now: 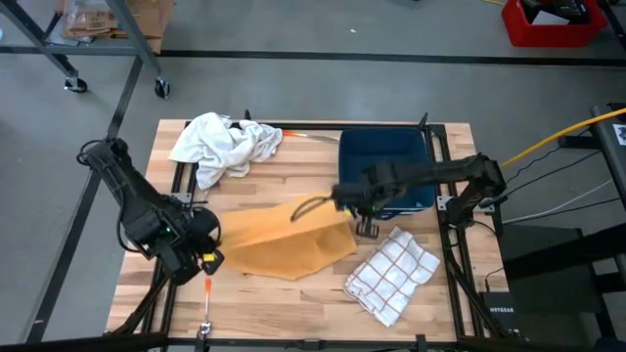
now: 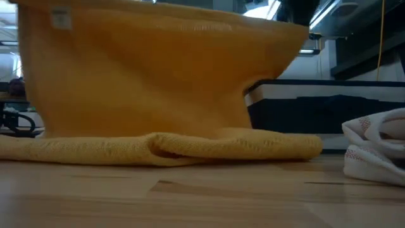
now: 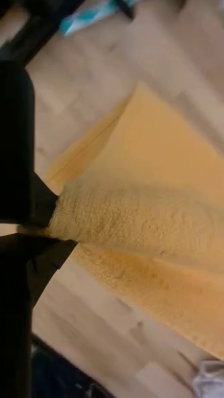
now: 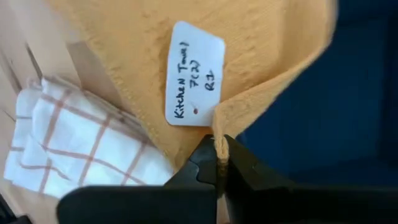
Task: Fold towel
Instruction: Fold the yellow towel
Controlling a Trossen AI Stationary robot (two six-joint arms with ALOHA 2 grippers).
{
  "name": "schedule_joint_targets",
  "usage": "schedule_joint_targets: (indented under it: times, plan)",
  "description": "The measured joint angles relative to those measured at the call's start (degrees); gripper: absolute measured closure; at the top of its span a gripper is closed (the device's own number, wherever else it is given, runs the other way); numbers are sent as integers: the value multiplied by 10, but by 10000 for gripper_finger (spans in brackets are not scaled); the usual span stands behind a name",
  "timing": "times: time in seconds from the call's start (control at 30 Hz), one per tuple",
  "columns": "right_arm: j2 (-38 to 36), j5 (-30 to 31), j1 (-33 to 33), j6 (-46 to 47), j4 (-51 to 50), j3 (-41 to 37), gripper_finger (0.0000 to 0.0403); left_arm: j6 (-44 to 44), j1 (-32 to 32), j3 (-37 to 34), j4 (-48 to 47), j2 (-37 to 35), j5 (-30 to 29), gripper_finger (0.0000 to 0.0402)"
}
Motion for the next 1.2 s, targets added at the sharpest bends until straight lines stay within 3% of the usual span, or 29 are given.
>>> schedule_joint_targets:
  times: [0.27,0.5,0.83,1.2]
  plan:
    - [0,-81,82,87,115,-102,395,-32,-41,-71,148,0,42,401]
    - [0,-147,164,168,182,-121,395,-39,-72,-87,214,0,52,401]
    - [0,-148,241,240,278,-121,395,-98,-89,-87,228,15,75,401]
    - [7,-132,245,225,284,-121,395,-120,-95,-87,277,81,118,401]
